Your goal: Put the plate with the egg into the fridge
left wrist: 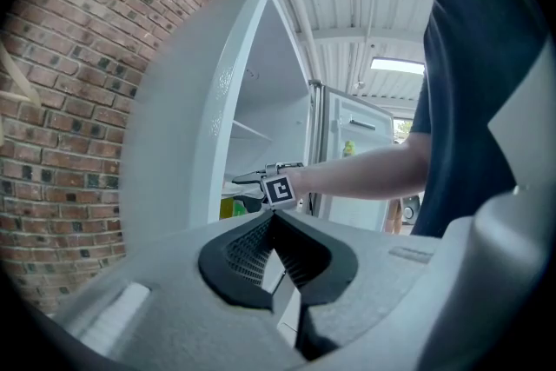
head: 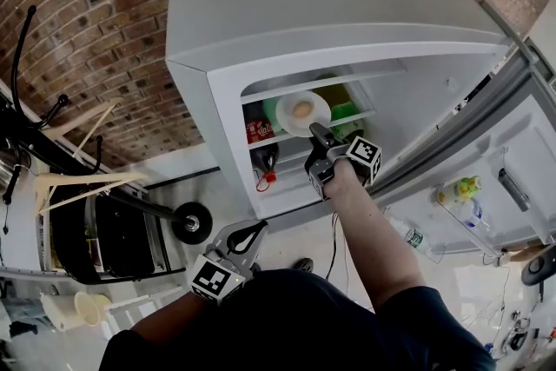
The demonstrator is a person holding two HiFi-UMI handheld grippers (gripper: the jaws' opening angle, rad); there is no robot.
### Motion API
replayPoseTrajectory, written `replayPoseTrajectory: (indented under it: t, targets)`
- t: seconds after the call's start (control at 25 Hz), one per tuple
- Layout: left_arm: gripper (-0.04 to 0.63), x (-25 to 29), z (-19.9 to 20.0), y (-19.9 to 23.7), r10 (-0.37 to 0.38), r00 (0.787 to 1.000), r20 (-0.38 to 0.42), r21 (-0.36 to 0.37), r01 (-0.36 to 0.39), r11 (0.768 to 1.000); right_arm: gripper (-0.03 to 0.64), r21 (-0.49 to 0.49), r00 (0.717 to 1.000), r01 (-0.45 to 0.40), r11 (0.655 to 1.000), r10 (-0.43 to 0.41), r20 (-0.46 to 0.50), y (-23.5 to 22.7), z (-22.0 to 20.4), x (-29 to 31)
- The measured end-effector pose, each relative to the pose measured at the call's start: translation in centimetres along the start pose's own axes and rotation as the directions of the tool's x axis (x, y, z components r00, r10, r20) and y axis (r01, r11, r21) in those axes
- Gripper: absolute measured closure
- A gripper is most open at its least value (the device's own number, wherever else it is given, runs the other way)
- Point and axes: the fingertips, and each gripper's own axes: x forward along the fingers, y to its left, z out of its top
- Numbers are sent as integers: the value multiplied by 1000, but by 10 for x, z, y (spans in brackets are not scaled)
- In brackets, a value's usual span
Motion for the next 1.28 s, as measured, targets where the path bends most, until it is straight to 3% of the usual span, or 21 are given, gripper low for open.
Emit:
replayPoseTrajectory:
  t: [0.32,0.88,1.08,1.28]
  targets:
    - [591,0,3,-5,-22,1000,4,-12,22,1000,431,-3,1000,-11,1000,11,-9,-11,-16,-30]
    - [591,12,14,-27,-112,993,25,0,112,994,433,-22,989,-97,995,93,-114,2,-93,-119]
    - [591,14,16,-34,-143,989,23,21,143,990,449,-95,984,-116,989,101,-150,6,-117,-145]
    - [591,17,14,-42,-181,983,23,18,180,983,503,-235,975,-139,962,91,-204,13,-137,-164]
